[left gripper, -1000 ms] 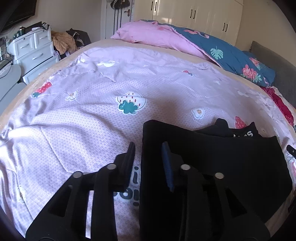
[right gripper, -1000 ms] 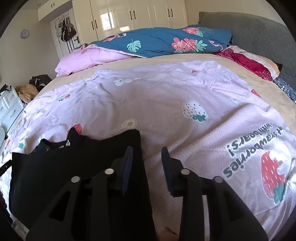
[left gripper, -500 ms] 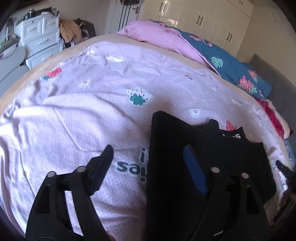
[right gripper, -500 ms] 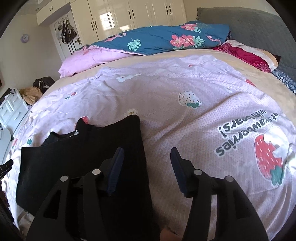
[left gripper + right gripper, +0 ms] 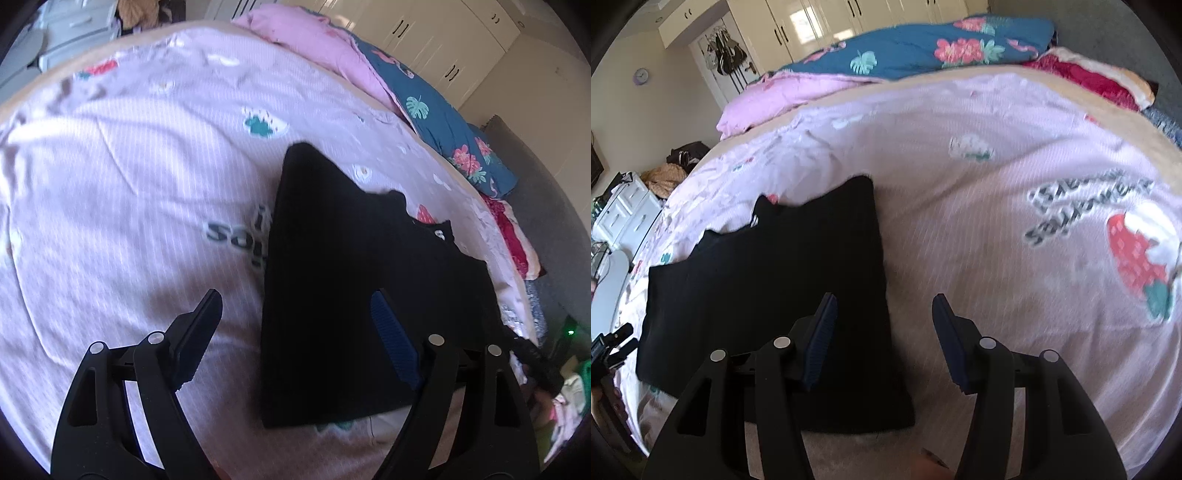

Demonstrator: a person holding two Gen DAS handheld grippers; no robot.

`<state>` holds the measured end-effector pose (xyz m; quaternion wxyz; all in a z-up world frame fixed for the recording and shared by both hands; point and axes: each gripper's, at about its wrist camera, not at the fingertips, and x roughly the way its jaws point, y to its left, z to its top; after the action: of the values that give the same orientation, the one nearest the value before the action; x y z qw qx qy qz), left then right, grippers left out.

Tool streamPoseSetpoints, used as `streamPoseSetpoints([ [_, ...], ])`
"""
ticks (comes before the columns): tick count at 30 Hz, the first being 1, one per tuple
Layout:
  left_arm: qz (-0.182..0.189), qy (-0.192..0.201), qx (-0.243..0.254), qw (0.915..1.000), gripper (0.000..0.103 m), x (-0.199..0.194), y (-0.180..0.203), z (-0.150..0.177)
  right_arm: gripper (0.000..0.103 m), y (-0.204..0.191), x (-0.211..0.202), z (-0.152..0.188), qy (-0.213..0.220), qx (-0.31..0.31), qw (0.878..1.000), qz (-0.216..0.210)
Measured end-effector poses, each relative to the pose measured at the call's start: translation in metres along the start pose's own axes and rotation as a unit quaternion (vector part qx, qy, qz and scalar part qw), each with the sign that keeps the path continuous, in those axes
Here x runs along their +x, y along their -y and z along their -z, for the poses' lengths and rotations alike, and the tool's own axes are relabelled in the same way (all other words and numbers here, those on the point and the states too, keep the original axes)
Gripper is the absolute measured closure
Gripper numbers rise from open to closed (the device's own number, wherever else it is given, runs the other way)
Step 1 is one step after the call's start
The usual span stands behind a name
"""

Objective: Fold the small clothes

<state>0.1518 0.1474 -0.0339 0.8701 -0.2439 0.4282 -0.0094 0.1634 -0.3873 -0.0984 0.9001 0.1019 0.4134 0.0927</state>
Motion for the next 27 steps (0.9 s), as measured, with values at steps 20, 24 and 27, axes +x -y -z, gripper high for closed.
streamPoseSetpoints([
  [20,-0.031,-0.019,0.040,0.9985,0.099,-0.018,0.015,0.024,0.096,-0.004,-0.034,0.014,0.039,-0.017,0.999,-0.015],
  [24,-0.037,-0.035,0.031,0.9982,0.099,-0.010,0.006,0.030,0.096,-0.004,-0.023,0.020,0.018,-0.025,0.999,0.018],
  [27,-0.046,-0.039,0.040,0.9974,0.098,-0.007,0.008,0.031,0.096,-0.001,-0.015,0.024,0.008,-0.019,0.999,0.028],
])
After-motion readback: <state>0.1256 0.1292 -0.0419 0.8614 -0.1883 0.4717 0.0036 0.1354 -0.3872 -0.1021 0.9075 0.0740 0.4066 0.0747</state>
